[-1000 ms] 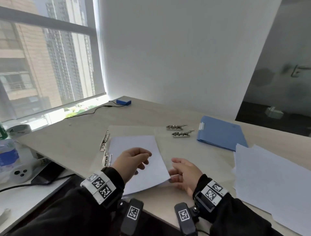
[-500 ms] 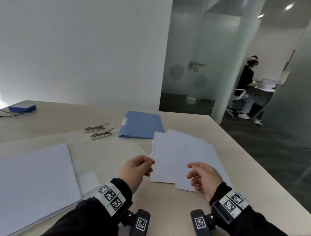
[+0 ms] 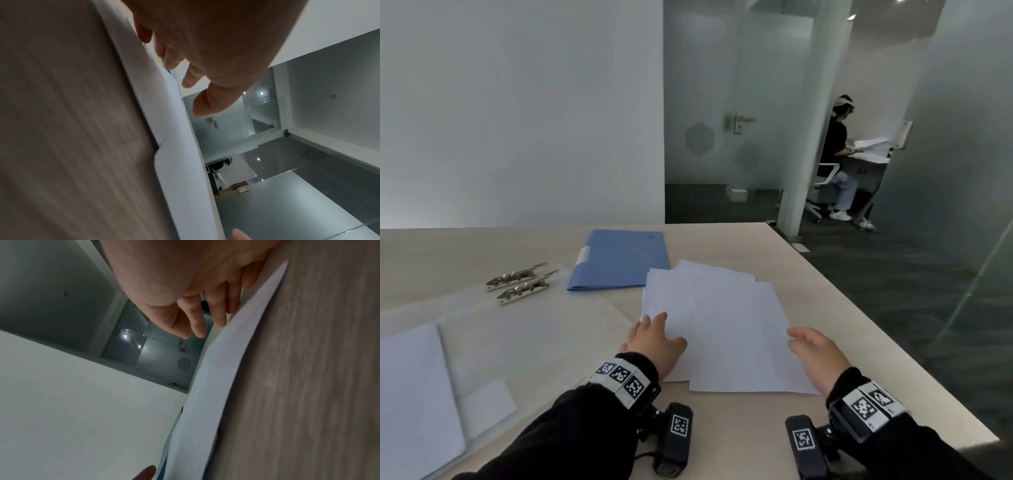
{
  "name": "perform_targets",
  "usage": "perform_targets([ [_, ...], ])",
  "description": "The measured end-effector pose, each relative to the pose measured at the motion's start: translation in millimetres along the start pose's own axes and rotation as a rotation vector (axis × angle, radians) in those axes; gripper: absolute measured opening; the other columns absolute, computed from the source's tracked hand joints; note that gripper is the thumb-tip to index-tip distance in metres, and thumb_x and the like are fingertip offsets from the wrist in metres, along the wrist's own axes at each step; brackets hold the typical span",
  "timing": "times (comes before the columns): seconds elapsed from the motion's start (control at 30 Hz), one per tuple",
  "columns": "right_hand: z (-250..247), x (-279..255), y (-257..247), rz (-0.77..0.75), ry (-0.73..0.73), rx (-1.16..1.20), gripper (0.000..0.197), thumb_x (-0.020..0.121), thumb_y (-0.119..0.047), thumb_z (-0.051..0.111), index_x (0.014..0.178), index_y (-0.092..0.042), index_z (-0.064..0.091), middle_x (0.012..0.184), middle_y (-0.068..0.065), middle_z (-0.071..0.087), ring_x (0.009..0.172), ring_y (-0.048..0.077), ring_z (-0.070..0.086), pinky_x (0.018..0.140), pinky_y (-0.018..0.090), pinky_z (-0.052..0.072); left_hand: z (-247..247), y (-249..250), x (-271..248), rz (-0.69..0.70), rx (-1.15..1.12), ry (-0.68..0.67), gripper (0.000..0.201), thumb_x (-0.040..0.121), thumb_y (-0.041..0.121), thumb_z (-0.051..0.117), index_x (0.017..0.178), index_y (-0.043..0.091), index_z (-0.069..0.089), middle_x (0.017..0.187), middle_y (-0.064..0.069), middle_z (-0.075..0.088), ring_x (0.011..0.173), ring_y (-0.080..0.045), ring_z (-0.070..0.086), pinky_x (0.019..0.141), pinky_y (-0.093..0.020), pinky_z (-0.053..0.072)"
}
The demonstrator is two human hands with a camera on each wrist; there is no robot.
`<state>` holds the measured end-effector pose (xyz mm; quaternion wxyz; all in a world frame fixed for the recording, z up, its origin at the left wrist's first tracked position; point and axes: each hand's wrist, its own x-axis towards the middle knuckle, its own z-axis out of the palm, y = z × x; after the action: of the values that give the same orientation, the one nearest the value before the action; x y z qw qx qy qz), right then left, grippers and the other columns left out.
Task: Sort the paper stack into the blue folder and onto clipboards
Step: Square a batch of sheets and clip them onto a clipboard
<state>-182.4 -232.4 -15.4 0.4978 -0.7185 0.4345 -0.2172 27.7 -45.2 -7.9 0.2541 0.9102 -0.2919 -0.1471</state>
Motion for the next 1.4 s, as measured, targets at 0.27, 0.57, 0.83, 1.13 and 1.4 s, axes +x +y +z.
perform_targets([
  [0.27, 14.2, 15.1, -2.9, 0.015, -0.147, -0.293, 0.054, 0.066, -0.054, 0.046, 0.118, -0.048, 0.055, 0.138, -0.014, 0.052, 0.126, 0.012, 0.049, 0.111, 0.040, 0.035, 7.3, 4.0, 26.8, -0.179, -0.023, -0.002, 0.080, 0.077, 0.053, 0.045, 0.150, 0.028, 0.023, 0.157, -0.010, 0.023, 0.146, -0.030, 0.015, 0.116, -0.050, 0.019],
  [0.57, 14.4, 10.4, -4.8, -0.016, -0.131, -0.355, 0.027, 0.062, -0.060, 0.039, 0.085, -0.058, 0.054, 0.132, -0.018, 0.053, 0.130, 0.009, 0.044, 0.113, 0.043, 0.029, -13.3, 9.8, 51.5, -0.213, -0.304, 0.012, 0.061, 0.080, 0.035, 0.056, 0.139, 0.022, 0.046, 0.138, -0.011, 0.054, 0.123, -0.032, 0.051, 0.106, -0.040, 0.040],
  [0.83, 12.3, 6.5, -5.2, -0.058, -0.142, -0.412, 0.019, 0.073, -0.057, 0.041, 0.088, -0.058, 0.053, 0.139, -0.022, 0.049, 0.137, 0.005, 0.038, 0.116, 0.042, 0.023, -17.7, 19.1, 72.6, -0.196, -0.405, 0.020, 0.056, 0.086, 0.019, 0.058, 0.140, 0.012, 0.045, 0.138, -0.013, 0.053, 0.123, -0.032, 0.051, 0.103, -0.037, 0.039],
  [1.13, 12.8, 6.8, -4.3, -0.078, -0.141, -0.462, 0.034, 0.086, -0.048, 0.043, 0.116, -0.049, 0.058, 0.147, -0.027, 0.040, 0.146, 0.001, 0.020, 0.117, 0.038, 0.012, -27.5, 38.6, 104.9, -0.187, -0.182, -0.033, 0.048, 0.092, 0.000, 0.043, 0.139, 0.006, 0.044, 0.140, -0.018, 0.046, 0.129, -0.033, 0.046, 0.097, -0.030, 0.039],
  [1.4, 14.2, 8.6, -3.4, -0.066, -0.136, -0.453, 0.026, 0.082, -0.049, 0.043, 0.103, -0.051, 0.058, 0.142, -0.026, 0.046, 0.144, 0.000, 0.022, 0.114, 0.037, 0.015, -22.1, 33.4, 111.2, -0.207, -0.377, 0.065, 0.052, 0.088, 0.014, 0.058, 0.139, 0.006, 0.048, 0.135, -0.014, 0.055, 0.123, -0.033, 0.051, 0.097, -0.033, 0.040],
])
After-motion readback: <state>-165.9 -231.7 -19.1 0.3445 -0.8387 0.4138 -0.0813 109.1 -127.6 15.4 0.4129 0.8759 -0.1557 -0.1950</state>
